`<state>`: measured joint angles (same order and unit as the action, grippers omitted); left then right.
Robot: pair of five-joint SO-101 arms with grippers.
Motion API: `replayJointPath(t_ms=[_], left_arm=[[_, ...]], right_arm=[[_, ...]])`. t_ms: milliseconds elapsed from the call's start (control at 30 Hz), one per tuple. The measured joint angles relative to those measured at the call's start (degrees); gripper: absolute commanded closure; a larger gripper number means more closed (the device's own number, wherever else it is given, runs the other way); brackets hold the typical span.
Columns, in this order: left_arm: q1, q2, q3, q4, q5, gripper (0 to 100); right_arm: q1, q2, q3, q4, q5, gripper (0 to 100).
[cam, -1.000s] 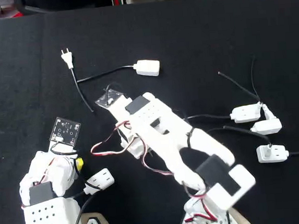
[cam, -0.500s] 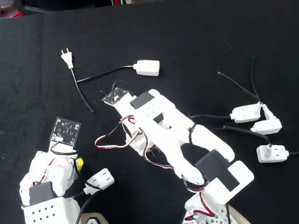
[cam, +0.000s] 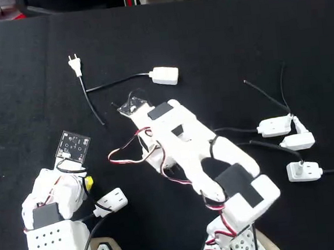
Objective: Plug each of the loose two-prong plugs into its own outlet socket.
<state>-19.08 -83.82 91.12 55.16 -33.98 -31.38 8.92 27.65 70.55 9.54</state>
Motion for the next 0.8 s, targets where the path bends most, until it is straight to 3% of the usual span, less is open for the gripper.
replayJointPath(t_ms=[300, 800], left_arm=[[0.0, 0.0, 0.0, 0.0, 0.0, 73], [0.0, 0.0, 0.0, 0.0, 0.0, 73]], right_arm=[[0.0, 2.7, -2.6, 1.4, -0.1, 81.2], [-3.3, -7.6, 1.6, 2.7, 0.0, 81.2]])
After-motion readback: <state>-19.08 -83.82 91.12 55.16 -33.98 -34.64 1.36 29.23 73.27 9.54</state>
